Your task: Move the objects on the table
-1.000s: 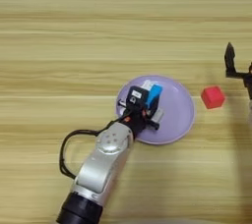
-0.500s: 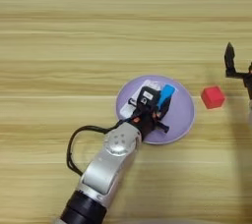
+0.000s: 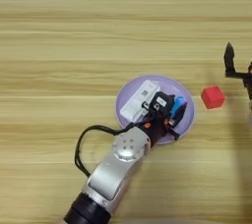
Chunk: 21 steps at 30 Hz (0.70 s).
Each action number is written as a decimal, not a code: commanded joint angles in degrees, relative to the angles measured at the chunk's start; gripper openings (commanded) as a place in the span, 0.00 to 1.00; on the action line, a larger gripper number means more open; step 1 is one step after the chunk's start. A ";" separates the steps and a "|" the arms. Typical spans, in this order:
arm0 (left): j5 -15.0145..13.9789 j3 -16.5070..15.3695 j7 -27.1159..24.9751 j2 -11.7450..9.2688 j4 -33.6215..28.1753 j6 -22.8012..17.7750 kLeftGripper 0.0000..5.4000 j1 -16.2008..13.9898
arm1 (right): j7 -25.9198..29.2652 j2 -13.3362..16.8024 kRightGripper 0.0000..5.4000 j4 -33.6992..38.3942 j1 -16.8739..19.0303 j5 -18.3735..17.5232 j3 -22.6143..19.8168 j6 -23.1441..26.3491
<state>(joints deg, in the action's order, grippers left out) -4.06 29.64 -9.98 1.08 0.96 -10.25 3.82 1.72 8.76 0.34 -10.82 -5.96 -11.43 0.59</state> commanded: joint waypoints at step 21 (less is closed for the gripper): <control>0.09 -8.64 4.50 2.95 0.31 5.85 0.81 2.47 | 0.02 0.22 1.00 0.12 -0.67 0.15 0.73 0.68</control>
<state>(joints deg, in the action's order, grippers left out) -4.29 22.10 -6.19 1.61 0.94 -5.25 4.87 1.73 8.77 0.33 -10.81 -5.95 -10.76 0.60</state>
